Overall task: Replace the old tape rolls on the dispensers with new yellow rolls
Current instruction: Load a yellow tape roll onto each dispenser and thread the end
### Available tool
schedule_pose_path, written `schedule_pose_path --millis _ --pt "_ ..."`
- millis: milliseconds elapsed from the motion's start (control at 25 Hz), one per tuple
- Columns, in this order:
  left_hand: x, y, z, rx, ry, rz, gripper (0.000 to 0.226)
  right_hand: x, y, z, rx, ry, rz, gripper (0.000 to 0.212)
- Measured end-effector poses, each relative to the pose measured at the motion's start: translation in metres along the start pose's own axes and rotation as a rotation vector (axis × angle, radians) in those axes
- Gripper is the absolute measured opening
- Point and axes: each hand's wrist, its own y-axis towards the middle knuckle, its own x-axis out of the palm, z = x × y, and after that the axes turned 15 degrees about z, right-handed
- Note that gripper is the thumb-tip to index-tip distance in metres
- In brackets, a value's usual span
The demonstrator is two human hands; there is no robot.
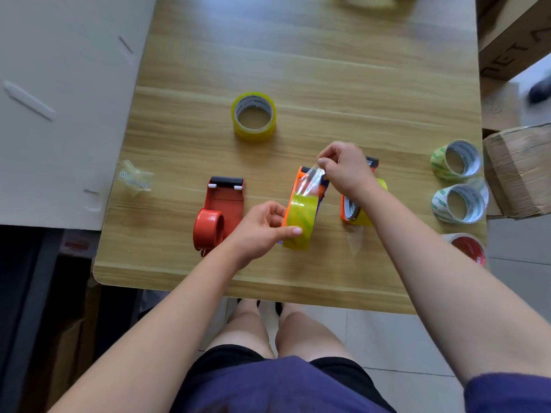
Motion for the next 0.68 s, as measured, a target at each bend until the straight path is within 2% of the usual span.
schedule_pose_path --millis 80,200,320,480,600,680 --pt "-0.002 -0.003 0.004 0.019 -0.015 -0.013 0.026 -0.005 0.013 0.0 0.026 -0.005 -0.036 0.013" --pt "-0.006 -0.005 0.008 0.016 -0.032 0.009 0.026 -0.012 0.024 0.002 0.063 0.011 -0.04 0.025" --pt "-0.007 -0.002 0.011 0.017 0.035 0.058 0.026 -0.017 0.023 0.004 0.054 0.013 -0.032 0.015" --pt "-0.008 -0.002 0.014 0.008 0.051 0.089 0.032 -0.021 0.019 0.013 0.054 -0.064 -0.012 0.025" --pt "-0.004 -0.007 0.018 0.038 0.056 0.068 0.031 -0.021 0.021 0.015 0.079 -0.134 -0.027 0.018" --pt "-0.002 -0.007 0.021 0.05 0.076 0.087 0.032 -0.021 0.024 0.012 0.095 -0.141 -0.022 0.022"
